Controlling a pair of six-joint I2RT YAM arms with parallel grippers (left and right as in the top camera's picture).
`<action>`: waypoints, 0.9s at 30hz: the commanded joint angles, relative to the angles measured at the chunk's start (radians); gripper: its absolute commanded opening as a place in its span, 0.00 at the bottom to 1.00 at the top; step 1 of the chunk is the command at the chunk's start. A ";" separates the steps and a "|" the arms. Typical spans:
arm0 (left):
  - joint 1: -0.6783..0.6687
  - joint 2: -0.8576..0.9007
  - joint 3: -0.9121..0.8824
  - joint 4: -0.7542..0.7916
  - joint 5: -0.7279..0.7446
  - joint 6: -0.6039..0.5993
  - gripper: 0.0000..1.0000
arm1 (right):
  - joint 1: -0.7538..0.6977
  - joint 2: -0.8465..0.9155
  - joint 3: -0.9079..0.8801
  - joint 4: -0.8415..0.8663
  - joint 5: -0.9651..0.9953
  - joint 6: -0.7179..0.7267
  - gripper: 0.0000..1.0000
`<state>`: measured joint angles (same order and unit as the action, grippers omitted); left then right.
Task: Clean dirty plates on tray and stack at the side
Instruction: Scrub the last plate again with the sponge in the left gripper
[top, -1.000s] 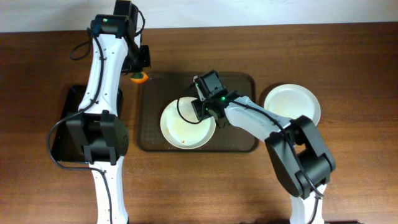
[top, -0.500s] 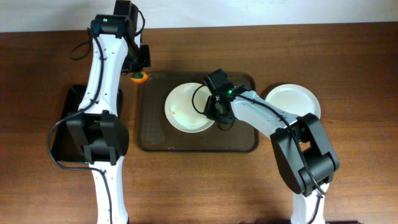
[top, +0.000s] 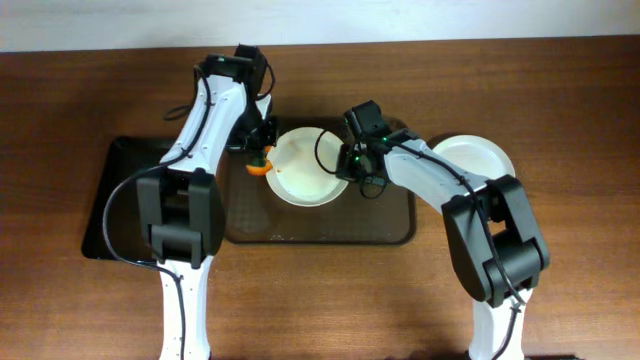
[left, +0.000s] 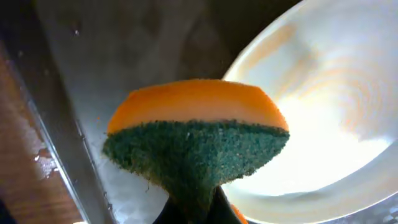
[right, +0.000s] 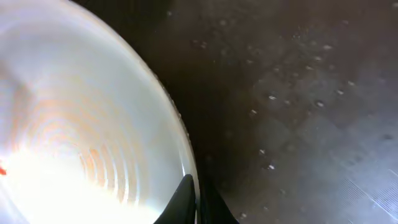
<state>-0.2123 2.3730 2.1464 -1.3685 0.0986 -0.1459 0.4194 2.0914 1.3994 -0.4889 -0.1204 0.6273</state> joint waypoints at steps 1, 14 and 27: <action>-0.002 -0.009 -0.005 0.018 0.022 0.028 0.00 | 0.000 0.065 -0.008 -0.001 -0.030 -0.009 0.04; -0.040 0.000 -0.289 0.283 0.309 0.442 0.00 | 0.000 0.065 -0.008 -0.001 -0.029 -0.010 0.04; -0.019 0.000 -0.296 0.512 -0.401 -0.125 0.00 | 0.000 0.065 -0.008 -0.005 -0.027 -0.010 0.04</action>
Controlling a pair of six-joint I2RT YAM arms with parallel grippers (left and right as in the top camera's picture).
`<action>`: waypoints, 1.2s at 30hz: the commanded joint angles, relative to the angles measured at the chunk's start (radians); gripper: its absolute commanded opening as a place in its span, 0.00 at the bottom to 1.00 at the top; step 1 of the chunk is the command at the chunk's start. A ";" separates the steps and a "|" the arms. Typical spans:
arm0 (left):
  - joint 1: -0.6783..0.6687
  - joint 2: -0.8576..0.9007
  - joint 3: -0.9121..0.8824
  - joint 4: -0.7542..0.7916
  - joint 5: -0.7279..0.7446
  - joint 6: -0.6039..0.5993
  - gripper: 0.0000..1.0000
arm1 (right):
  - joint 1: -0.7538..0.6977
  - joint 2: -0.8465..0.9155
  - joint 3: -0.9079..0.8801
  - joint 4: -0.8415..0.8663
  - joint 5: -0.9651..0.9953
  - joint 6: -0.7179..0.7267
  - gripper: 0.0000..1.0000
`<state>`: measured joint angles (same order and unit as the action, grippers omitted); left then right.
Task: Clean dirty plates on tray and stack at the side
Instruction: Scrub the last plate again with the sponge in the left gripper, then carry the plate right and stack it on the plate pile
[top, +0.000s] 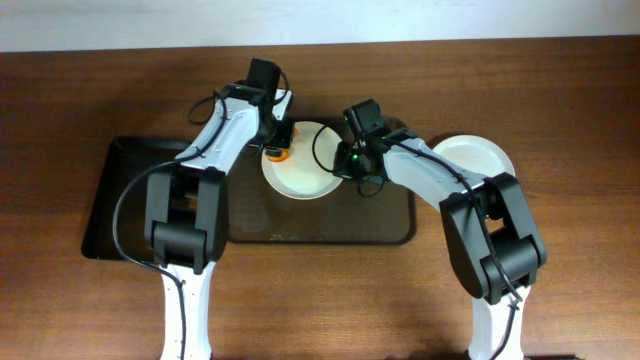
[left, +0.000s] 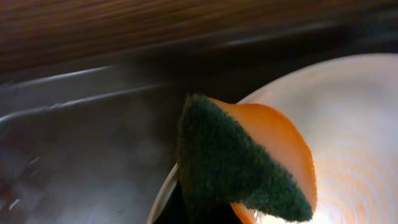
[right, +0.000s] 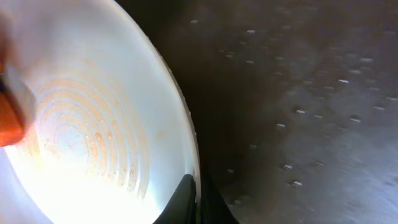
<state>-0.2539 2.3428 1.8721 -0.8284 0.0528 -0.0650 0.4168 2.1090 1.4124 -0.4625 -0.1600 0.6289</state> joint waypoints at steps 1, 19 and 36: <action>0.018 0.030 -0.021 -0.050 -0.345 -0.204 0.00 | 0.002 0.047 -0.021 -0.031 0.013 -0.012 0.04; 0.097 0.030 0.780 -0.603 0.239 0.115 0.00 | 0.003 0.048 -0.021 0.008 0.013 -0.053 0.23; 0.100 0.032 0.779 -0.624 0.182 0.115 0.00 | -0.126 -0.691 -0.021 -0.598 0.443 -0.111 0.04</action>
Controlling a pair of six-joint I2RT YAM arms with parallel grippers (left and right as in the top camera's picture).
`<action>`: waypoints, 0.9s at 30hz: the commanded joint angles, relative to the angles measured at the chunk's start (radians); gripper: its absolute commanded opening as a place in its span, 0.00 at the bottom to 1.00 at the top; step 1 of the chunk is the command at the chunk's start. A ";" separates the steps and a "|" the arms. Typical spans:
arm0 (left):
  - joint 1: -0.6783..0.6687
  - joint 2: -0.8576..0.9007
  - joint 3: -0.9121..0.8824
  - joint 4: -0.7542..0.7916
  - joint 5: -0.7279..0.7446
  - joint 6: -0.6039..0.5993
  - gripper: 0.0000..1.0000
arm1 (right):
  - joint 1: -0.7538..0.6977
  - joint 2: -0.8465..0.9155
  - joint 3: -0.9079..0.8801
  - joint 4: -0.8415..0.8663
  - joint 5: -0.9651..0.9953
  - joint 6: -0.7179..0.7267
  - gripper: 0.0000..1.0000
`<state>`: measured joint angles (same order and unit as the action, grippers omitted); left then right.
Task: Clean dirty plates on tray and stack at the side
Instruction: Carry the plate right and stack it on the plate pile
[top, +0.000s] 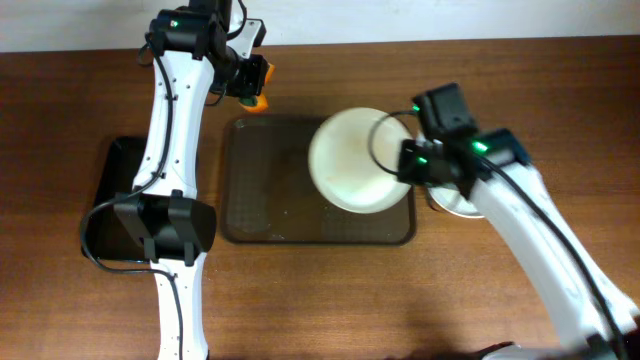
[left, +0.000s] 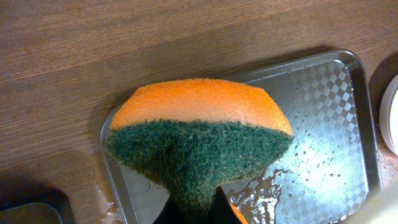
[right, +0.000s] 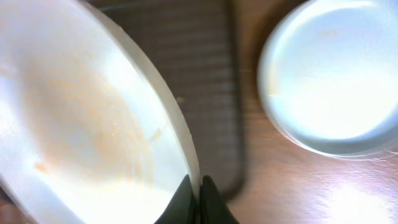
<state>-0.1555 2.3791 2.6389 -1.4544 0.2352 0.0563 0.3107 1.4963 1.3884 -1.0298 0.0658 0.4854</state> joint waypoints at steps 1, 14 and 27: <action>0.002 -0.004 0.013 0.002 0.000 -0.006 0.00 | -0.062 -0.159 0.003 -0.110 0.327 0.101 0.04; 0.002 -0.004 0.013 -0.005 0.000 -0.006 0.00 | -0.501 0.276 0.002 -0.075 0.205 0.095 0.04; 0.219 -0.012 0.011 -0.234 -0.192 -0.165 0.00 | -0.402 0.322 0.374 -0.300 -0.126 -0.142 0.65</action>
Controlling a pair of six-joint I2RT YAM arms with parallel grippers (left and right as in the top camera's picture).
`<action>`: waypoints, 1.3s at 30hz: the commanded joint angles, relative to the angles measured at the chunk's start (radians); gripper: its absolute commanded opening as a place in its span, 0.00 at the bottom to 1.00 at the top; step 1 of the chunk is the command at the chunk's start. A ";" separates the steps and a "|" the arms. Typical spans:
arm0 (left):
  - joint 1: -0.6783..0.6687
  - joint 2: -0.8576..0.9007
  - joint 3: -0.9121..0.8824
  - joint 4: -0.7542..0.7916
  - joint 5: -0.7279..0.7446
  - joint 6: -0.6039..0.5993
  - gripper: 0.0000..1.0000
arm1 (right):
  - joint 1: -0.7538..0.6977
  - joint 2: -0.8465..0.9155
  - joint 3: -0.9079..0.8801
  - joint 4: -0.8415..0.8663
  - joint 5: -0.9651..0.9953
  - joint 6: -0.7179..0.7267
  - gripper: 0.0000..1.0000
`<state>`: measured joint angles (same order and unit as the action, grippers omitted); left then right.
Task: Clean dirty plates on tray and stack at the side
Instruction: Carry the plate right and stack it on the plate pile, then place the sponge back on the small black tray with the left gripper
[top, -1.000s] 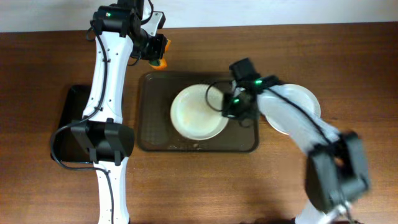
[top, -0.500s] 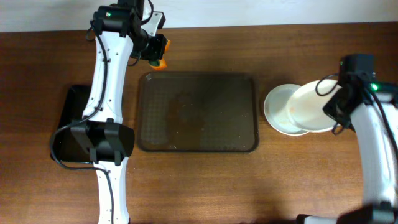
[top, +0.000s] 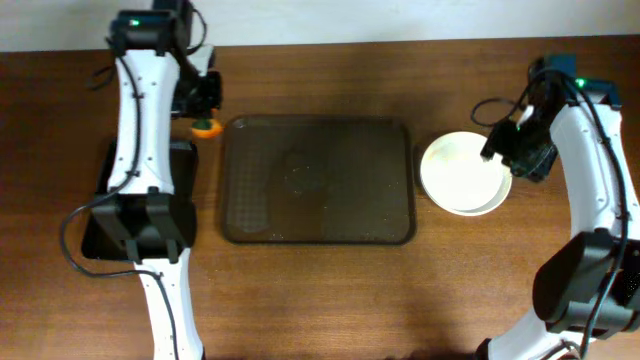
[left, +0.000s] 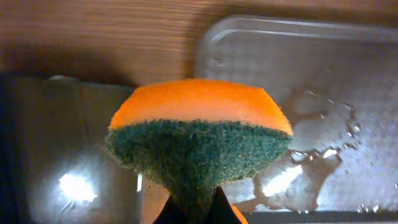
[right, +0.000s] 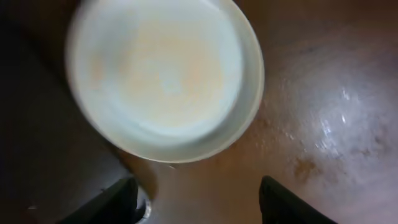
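The brown tray (top: 317, 225) holds no plates, only water drops. Two white plates (top: 462, 172) lie stacked on the table to its right, and the top plate (right: 163, 73) shows faint orange rings. My right gripper (top: 513, 152) hovers over the stack's right edge. Seen in the wrist view, this gripper (right: 199, 204) is open and holds nothing. My left gripper (top: 204, 118) is shut on the orange and green sponge (left: 198, 127) by the tray's far left corner.
A black tray (top: 118, 205) lies left of the brown tray, under the left arm. In the left wrist view the wet brown tray corner (left: 298, 81) and the black tray (left: 56, 162) sit under the sponge. Bare wood surrounds the plates.
My right gripper held the plate over the tray's right end. It is now open, and the plate lies on the other plate beside the tray. The sponge moved left.
First my right gripper held the plate's rim on the tray, with the sponge at the plate's left edge. Then the sponge was on the plate. Later the plate hung over the tray's right end, with the sponge far left. Now it lies stacked and released.
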<state>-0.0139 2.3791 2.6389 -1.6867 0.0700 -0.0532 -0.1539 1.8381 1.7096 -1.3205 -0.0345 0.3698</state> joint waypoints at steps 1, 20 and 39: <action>0.104 -0.012 -0.004 -0.002 -0.027 -0.055 0.00 | 0.092 -0.019 0.053 -0.001 -0.025 -0.026 0.71; 0.241 -0.111 -0.190 0.008 -0.134 -0.132 1.00 | 0.219 0.003 0.053 0.074 -0.121 -0.034 0.88; 0.123 -0.218 0.182 0.006 -0.138 -0.133 1.00 | 0.198 -0.435 0.454 -0.338 -0.114 -0.130 0.98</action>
<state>0.1066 2.1532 2.8239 -1.6802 -0.0677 -0.1806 0.0483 1.4033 2.1654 -1.6524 -0.1604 0.2470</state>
